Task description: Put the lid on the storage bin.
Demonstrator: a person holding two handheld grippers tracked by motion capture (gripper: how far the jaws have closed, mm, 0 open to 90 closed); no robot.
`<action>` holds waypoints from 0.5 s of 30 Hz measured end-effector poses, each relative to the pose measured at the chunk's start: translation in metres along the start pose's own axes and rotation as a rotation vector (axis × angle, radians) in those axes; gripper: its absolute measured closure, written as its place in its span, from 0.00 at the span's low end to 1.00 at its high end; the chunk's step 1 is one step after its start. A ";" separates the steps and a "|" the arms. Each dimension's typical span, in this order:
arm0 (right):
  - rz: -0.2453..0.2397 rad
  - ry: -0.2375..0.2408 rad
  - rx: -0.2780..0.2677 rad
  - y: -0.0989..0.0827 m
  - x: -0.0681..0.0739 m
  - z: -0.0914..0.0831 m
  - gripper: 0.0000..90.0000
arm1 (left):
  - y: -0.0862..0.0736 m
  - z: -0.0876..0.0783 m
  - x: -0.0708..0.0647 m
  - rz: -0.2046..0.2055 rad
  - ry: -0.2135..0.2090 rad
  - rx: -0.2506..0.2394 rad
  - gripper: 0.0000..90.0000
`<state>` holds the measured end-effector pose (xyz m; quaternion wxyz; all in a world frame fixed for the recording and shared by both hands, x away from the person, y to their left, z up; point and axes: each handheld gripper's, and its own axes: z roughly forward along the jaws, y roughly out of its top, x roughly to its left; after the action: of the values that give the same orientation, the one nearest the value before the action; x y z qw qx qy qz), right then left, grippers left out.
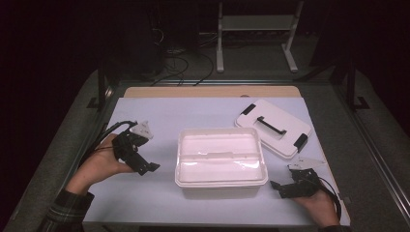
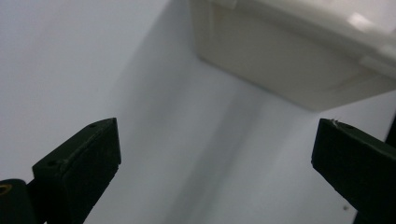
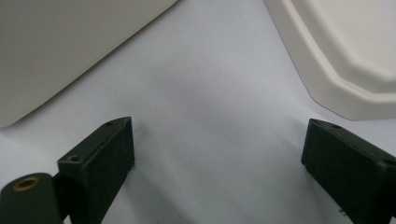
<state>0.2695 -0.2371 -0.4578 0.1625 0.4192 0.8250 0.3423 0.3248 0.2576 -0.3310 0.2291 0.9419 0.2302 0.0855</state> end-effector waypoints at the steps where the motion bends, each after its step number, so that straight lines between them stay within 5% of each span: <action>1: -0.001 0.001 0.006 0.001 0.000 0.000 0.10 | -0.006 0.004 0.000 -0.006 0.007 0.001 0.01; 15: -0.014 0.003 0.012 0.022 -0.003 -0.007 0.15 | -0.075 0.052 -0.005 -0.104 0.055 -0.018 0.00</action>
<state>0.2806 -0.2338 -0.4371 0.1612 0.4139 0.8301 0.3370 0.3048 0.2937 -0.4119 0.2355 0.9238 0.2843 0.1013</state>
